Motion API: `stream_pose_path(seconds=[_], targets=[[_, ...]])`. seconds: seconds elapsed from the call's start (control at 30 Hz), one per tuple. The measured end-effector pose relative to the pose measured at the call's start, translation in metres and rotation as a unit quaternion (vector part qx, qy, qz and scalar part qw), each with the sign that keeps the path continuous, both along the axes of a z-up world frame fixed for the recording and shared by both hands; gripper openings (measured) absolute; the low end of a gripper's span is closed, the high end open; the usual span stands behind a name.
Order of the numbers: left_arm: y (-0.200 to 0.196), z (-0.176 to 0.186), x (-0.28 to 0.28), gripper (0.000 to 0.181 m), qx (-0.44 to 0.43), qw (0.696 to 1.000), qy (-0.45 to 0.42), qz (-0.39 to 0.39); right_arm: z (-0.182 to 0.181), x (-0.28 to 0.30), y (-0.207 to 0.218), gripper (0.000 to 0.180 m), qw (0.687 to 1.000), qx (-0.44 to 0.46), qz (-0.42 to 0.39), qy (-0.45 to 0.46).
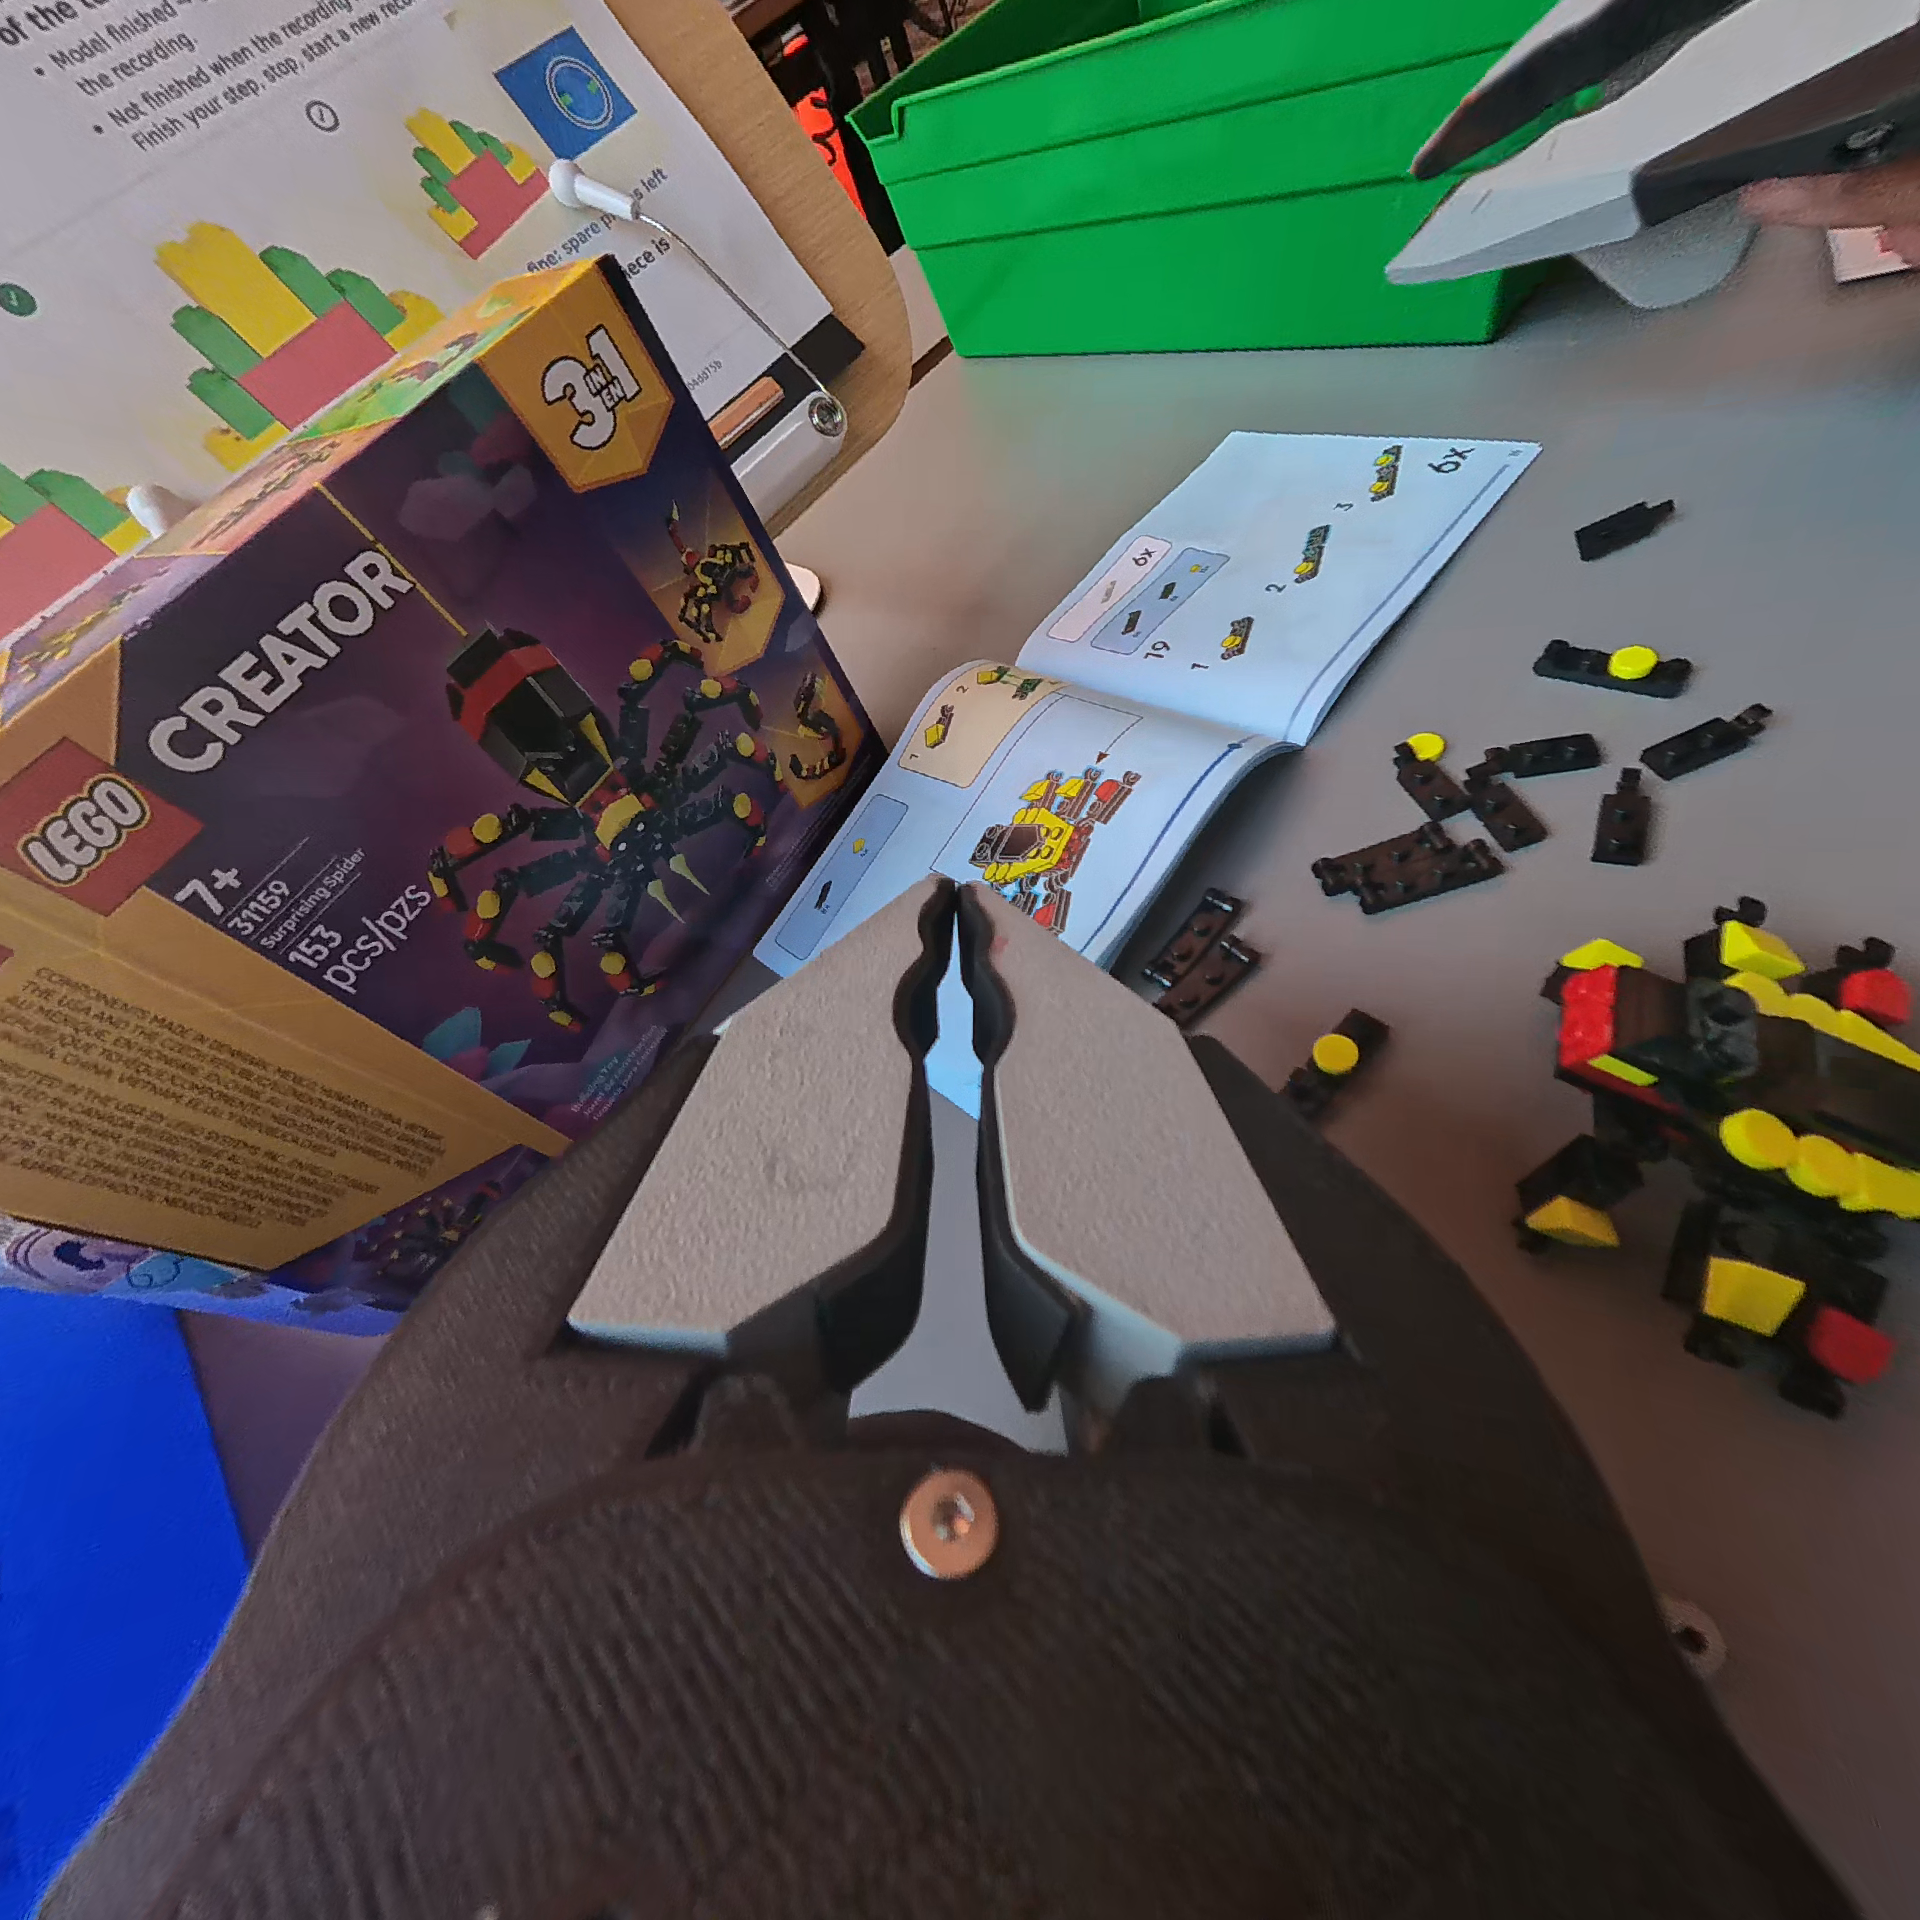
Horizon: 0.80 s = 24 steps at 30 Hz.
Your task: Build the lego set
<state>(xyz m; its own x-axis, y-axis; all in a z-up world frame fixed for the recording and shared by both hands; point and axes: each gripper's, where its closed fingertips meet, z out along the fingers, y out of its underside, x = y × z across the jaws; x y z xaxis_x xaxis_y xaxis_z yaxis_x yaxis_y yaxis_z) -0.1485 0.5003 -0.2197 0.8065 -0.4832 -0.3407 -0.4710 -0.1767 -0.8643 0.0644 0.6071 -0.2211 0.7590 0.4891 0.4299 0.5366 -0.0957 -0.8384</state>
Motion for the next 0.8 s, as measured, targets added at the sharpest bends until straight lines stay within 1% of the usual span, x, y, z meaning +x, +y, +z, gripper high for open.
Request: stream_pose_path(seconds=[0.03, 0.13, 0.17, 0.2, 0.23, 0.27, 0.3, 0.33, 0.4, 0.47, 0.5, 0.53, 0.57, 0.63, 0.67, 0.7, 0.73, 0.77, 0.8], targets=[[0.001, 0.0, -0.001, 0.0, -0.001, 1.0, -0.002, 0.001, -0.001, 0.001, 0.001, 0.026, 1.0, -0.001, -0.007, -0.002], [0.001, 0.001, -0.002, 0.0, -0.003, 1.0, -0.012, 0.003, 0.001, 0.001, 0.003, 0.021, 1.0, 0.006, -0.018, 0.0], [0.001, 0.002, -0.002, 0.0, -0.003, 1.0, -0.014, 0.002, 0.005, -0.001, 0.006, 0.02, 0.999, 0.002, -0.022, 0.024], [0.001, 0.002, -0.002, 0.0, -0.003, 1.0, -0.016, 0.0, 0.012, -0.003, 0.009, 0.026, 0.998, -0.01, -0.024, 0.06], [0.001, 0.002, -0.001, 0.0, -0.003, 1.0, -0.017, -0.003, 0.02, -0.009, 0.012, 0.03, 0.994, -0.03, -0.017, 0.099], [0.0, 0.002, -0.001, 0.0, -0.002, 1.0, -0.016, -0.004, 0.028, -0.017, 0.014, 0.03, 0.99, -0.057, -0.001, 0.128], [0.0, 0.002, -0.001, 0.0, -0.001, 1.0, -0.016, -0.005, 0.036, -0.025, 0.018, 0.031, 0.986, -0.085, 0.013, 0.14], [-0.001, 0.003, 0.0, 0.0, 0.0, 1.0, -0.015, -0.007, 0.041, -0.029, 0.022, 0.034, 0.984, -0.112, 0.015, 0.134], [-0.003, 0.005, 0.003, 0.0, 0.003, 1.0, -0.021, -0.017, 0.055, -0.029, 0.031, 0.039, 0.98, -0.164, -0.01, 0.115], [-0.004, 0.007, 0.006, 0.0, 0.005, 0.999, -0.03, -0.024, 0.082, -0.036, 0.04, 0.038, 0.97, -0.201, -0.035, 0.131], [-0.004, 0.007, 0.006, 0.0, 0.005, 0.999, -0.03, -0.025, 0.1, -0.046, 0.044, 0.038, 0.963, -0.217, -0.03, 0.155], [-0.004, 0.008, 0.006, 0.0, 0.008, 0.999, -0.031, -0.024, 0.121, -0.061, 0.047, 0.037, 0.953, -0.234, -0.004, 0.191], [-0.004, 0.009, 0.006, 0.0, 0.012, 0.999, -0.032, -0.025, 0.145, -0.078, 0.047, 0.037, 0.937, -0.252, 0.039, 0.24], [-0.004, 0.012, 0.004, 0.0, 0.016, 0.999, -0.035, -0.023, 0.199, -0.102, 0.044, 0.035, 0.884, -0.274, 0.138, 0.353], [-0.004, 0.015, 0.002, 0.0, 0.021, 0.999, -0.038, -0.021, 0.225, -0.104, 0.04, 0.035, 0.856, -0.269, 0.184, 0.401], [-0.004, 0.017, 0.002, 0.0, 0.025, 0.999, -0.042, -0.022, 0.244, -0.101, 0.035, 0.031, 0.836, -0.254, 0.216, 0.437], [-0.005, 0.019, 0.001, 0.0, 0.026, 0.998, -0.047, -0.021, 0.257, -0.095, 0.028, 0.031, 0.826, -0.23, 0.237, 0.456], [-0.004, 0.02, 0.0, 0.0, 0.026, 0.998, -0.051, -0.02, 0.26, -0.089, 0.019, 0.031, 0.83, -0.203, 0.249, 0.455], [-0.005, 0.019, 0.0, 0.0, 0.024, 0.998, -0.055, -0.022, 0.254, -0.085, 0.011, 0.026, 0.845, -0.181, 0.249, 0.437]])
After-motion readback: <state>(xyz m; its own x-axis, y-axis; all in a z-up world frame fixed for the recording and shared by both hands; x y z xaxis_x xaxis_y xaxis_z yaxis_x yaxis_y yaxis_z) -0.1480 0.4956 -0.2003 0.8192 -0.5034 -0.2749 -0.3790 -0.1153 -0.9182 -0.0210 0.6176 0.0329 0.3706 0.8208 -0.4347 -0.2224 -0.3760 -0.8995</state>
